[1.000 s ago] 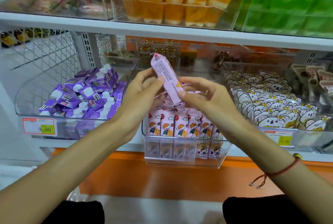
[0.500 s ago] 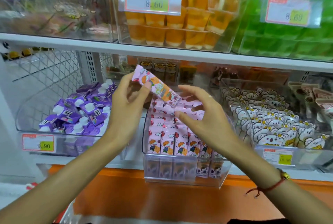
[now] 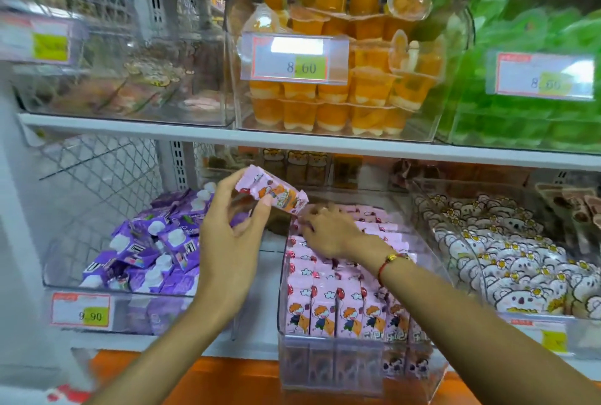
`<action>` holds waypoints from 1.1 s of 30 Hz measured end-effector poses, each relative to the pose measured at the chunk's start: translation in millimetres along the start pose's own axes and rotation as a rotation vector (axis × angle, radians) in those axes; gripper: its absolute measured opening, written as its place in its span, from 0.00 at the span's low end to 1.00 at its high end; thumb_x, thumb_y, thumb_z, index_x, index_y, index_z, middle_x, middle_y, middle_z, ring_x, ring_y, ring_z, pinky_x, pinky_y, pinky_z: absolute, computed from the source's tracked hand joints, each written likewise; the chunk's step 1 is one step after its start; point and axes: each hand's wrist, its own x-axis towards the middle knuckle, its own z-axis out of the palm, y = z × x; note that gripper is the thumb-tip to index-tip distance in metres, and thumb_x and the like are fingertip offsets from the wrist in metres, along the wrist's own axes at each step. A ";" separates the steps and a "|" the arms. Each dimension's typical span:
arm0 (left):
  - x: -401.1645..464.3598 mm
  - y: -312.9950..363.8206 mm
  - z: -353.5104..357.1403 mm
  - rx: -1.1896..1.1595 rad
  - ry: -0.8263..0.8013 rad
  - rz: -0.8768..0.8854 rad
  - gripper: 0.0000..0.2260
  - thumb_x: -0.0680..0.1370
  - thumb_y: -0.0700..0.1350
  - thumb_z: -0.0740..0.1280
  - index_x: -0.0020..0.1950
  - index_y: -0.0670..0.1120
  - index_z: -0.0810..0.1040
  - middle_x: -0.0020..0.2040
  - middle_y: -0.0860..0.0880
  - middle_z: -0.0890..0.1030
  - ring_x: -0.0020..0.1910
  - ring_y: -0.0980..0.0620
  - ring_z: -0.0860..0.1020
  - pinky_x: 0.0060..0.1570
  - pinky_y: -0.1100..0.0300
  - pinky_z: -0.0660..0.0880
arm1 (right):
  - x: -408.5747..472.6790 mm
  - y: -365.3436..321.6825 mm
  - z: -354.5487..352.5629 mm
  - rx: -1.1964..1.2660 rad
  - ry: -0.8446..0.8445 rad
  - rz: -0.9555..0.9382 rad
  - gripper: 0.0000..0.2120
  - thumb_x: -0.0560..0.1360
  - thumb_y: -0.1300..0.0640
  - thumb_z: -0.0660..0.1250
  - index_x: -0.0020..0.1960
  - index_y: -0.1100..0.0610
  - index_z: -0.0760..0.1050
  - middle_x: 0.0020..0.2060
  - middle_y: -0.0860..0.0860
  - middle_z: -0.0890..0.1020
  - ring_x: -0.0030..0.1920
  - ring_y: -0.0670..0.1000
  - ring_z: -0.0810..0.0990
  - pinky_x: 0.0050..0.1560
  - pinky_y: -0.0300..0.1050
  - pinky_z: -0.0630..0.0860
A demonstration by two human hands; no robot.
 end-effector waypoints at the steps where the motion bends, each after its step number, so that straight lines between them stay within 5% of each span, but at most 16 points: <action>1: 1.5 -2.6 -1.2 0.006 -0.013 0.003 0.14 0.77 0.37 0.67 0.61 0.50 0.73 0.53 0.56 0.80 0.51 0.64 0.78 0.49 0.75 0.72 | 2.4 1.1 -0.1 -0.008 -0.030 0.002 0.21 0.82 0.50 0.49 0.69 0.57 0.70 0.70 0.58 0.68 0.69 0.62 0.63 0.69 0.56 0.62; 7: 21.2 -17.2 5.5 0.051 -0.224 0.009 0.15 0.76 0.34 0.67 0.58 0.50 0.74 0.50 0.58 0.80 0.48 0.67 0.79 0.49 0.73 0.72 | -21.6 14.0 5.4 0.219 0.010 -0.056 0.19 0.81 0.45 0.54 0.69 0.49 0.70 0.69 0.54 0.67 0.69 0.56 0.60 0.69 0.54 0.59; 11: 40.8 -36.3 13.8 0.332 -0.362 0.046 0.15 0.77 0.38 0.68 0.62 0.49 0.76 0.56 0.51 0.82 0.56 0.53 0.80 0.59 0.54 0.76 | -36.0 14.1 9.6 0.269 -0.018 -0.091 0.21 0.81 0.43 0.51 0.72 0.46 0.65 0.68 0.53 0.68 0.70 0.54 0.62 0.68 0.54 0.59; 14: 60.7 -47.0 17.1 0.637 -0.510 0.047 0.18 0.77 0.44 0.68 0.66 0.49 0.73 0.59 0.48 0.81 0.59 0.45 0.79 0.58 0.48 0.75 | -38.3 12.9 6.3 0.279 -0.012 -0.114 0.21 0.82 0.44 0.51 0.72 0.46 0.65 0.68 0.53 0.69 0.69 0.54 0.62 0.67 0.54 0.61; 16: 72.2 -49.6 22.2 0.842 -0.620 0.034 0.20 0.76 0.47 0.68 0.68 0.52 0.72 0.62 0.47 0.80 0.61 0.43 0.77 0.58 0.48 0.75 | -39.4 13.6 5.3 0.316 0.024 -0.137 0.19 0.82 0.46 0.53 0.71 0.48 0.68 0.61 0.53 0.74 0.63 0.53 0.68 0.62 0.50 0.65; 19: 79.4 -49.0 31.1 1.007 -0.725 0.031 0.18 0.75 0.48 0.68 0.65 0.54 0.76 0.64 0.50 0.79 0.62 0.45 0.76 0.57 0.52 0.74 | -39.7 11.5 2.7 0.496 0.156 -0.138 0.13 0.82 0.52 0.57 0.56 0.52 0.80 0.36 0.47 0.76 0.39 0.50 0.76 0.43 0.43 0.74; 22: 70.2 -46.8 29.9 0.947 -0.603 -0.043 0.17 0.75 0.47 0.69 0.64 0.55 0.77 0.62 0.50 0.80 0.61 0.46 0.77 0.57 0.52 0.75 | -26.3 13.6 -1.0 0.575 0.293 -0.040 0.08 0.79 0.55 0.62 0.44 0.52 0.79 0.36 0.47 0.81 0.38 0.50 0.79 0.42 0.46 0.77; 26: 29.5 -32.9 10.3 0.690 -0.332 -0.136 0.14 0.76 0.47 0.69 0.61 0.54 0.76 0.56 0.55 0.81 0.53 0.54 0.79 0.55 0.56 0.75 | -1.7 15.5 -3.6 0.498 0.304 -0.013 0.10 0.77 0.56 0.65 0.58 0.54 0.77 0.51 0.50 0.81 0.49 0.50 0.78 0.47 0.42 0.72; 29: -9.5 -21.2 -5.3 0.580 -0.312 -0.207 0.14 0.76 0.51 0.68 0.61 0.56 0.74 0.55 0.61 0.78 0.51 0.60 0.78 0.51 0.60 0.74 | 9.5 11.7 -3.3 0.361 0.171 -0.059 0.14 0.77 0.56 0.65 0.62 0.54 0.76 0.56 0.53 0.80 0.51 0.52 0.77 0.49 0.43 0.73; 33: -35.2 -15.5 -14.5 0.504 -0.401 -0.314 0.07 0.76 0.51 0.67 0.51 0.61 0.73 0.51 0.65 0.78 0.47 0.66 0.78 0.55 0.58 0.74 | 14.1 8.3 -3.3 0.319 0.005 -0.056 0.11 0.79 0.54 0.61 0.44 0.57 0.79 0.41 0.54 0.81 0.43 0.54 0.78 0.45 0.44 0.74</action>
